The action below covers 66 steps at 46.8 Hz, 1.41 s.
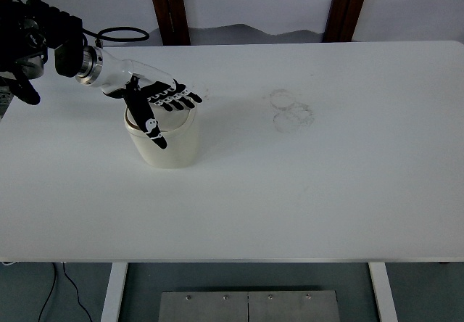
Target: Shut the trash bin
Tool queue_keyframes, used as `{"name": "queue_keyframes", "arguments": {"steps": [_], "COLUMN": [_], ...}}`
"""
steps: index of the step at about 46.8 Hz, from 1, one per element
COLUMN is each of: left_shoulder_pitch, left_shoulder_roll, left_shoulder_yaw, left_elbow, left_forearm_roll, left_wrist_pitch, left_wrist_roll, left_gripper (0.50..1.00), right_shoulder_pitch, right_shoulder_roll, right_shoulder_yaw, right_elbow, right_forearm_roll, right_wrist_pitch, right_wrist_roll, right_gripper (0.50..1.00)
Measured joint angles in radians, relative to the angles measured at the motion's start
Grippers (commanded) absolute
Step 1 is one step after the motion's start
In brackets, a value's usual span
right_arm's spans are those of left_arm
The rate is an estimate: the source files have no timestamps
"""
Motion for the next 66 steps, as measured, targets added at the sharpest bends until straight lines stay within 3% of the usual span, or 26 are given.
{"name": "queue_keyframes", "arguments": {"steps": [28,38,66], "left_shoulder_pitch": [-0.038,-0.059,-0.063], "left_shoulder_roll": [0.002,0.003,0.029], "left_shoulder_yaw": [0.003,0.002,0.042], "left_elbow": [0.001,-0.019,-0.067], "left_forearm_roll": [-0.013,-0.013,-0.014], "left_wrist_pitch": [0.021,0.013,0.013], "left_wrist_roll": [0.004,0.052,0.083], "left_gripper": [1.0,1.0,1.0], "right_shoulder_pitch": [0.0,0.001,0.0], "right_shoulder_roll": [0.0,0.0,0.0], "right_shoulder_yaw": [0.0,0.0,0.0], "right_elbow": [0.0,0.0,0.0], "right_forearm_roll": [0.0,0.0,0.0], "right_wrist_pitch": [0.0,0.0,0.0], "right_wrist_roll": [0.0,0.0,0.0], "right_gripper": [0.993,0.993,0.993]}}
